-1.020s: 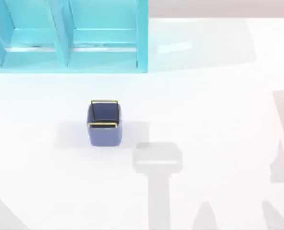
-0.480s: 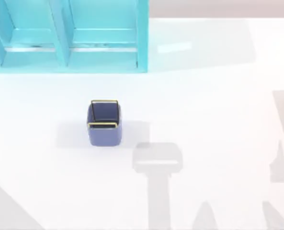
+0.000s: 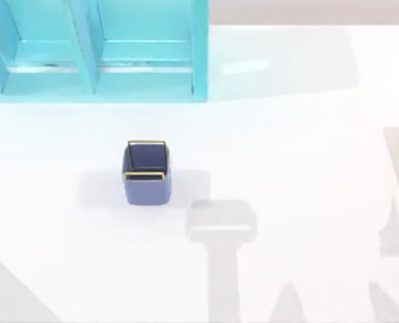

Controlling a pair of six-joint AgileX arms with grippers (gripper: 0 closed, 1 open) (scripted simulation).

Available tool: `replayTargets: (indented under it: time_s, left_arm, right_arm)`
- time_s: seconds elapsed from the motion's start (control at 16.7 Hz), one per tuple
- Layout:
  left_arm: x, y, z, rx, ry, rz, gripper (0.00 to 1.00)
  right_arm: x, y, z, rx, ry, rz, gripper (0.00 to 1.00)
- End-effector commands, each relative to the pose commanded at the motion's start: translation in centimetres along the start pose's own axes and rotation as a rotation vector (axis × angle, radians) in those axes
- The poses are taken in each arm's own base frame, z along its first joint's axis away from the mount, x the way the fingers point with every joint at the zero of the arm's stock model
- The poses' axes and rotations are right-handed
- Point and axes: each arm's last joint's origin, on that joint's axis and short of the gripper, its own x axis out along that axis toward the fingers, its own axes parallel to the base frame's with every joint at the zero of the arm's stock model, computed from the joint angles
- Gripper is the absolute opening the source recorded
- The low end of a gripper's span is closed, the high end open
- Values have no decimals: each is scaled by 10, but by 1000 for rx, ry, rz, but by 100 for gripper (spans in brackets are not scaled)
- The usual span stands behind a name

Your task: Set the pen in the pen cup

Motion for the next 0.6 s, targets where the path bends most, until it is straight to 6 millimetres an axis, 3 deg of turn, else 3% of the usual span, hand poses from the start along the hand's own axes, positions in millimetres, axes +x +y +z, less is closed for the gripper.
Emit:
replayTargets:
  time_s: [0.42, 0.6]
  left_arm:
    - [0, 0, 0, 0, 0, 0, 2]
    - [0, 0, 0, 0, 0, 0, 0]
  right_arm:
    - [0, 0, 0, 0, 0, 0, 100]
    - [0, 0, 0, 0, 0, 0, 100]
